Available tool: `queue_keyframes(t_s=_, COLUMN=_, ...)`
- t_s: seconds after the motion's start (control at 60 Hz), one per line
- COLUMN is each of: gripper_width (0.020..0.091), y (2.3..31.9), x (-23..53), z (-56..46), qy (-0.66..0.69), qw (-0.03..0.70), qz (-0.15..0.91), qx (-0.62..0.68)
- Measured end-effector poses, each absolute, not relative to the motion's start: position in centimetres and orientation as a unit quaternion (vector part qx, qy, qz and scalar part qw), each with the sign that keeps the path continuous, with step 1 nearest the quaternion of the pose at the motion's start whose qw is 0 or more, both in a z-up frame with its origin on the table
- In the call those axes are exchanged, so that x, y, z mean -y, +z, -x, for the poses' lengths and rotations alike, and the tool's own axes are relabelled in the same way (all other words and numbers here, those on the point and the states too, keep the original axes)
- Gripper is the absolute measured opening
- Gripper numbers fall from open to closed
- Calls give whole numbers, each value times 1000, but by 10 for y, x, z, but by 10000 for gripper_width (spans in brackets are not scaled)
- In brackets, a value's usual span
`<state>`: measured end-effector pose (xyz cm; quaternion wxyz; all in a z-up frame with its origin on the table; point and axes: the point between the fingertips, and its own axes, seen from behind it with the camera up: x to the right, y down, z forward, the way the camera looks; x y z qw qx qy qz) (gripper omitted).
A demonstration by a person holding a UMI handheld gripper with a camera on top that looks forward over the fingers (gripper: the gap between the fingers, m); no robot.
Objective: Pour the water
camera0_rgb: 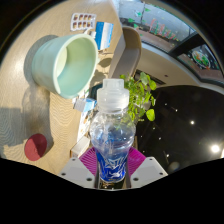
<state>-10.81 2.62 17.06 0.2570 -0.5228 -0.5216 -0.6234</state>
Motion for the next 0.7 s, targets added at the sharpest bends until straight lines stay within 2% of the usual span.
queue_keyframes(t_s=0.167, gripper_width=347, y=160, x=-34, z=112, qy=-635, qw=217, qz=485, qx=561)
queue_keyframes(t_s=0.3, gripper_width=346, y=162, x=-31, z=114, qy=-620, qw=237, qz=501, qx=555)
queue_keyframes(t_s=0.4, gripper_width=349, y=172, x=-24, z=118, qy=-572, qw=292, qz=563, qx=520)
queue_keyframes(t_s=0.567, gripper_width=353, y=204, x=-8, z=119, qy=-411, qw=438, qz=696, qx=393)
queue_keyframes(t_s=0.7, gripper_width=362, y=214, x=9, z=111, qy=-282, qw=504, qz=755, qx=310)
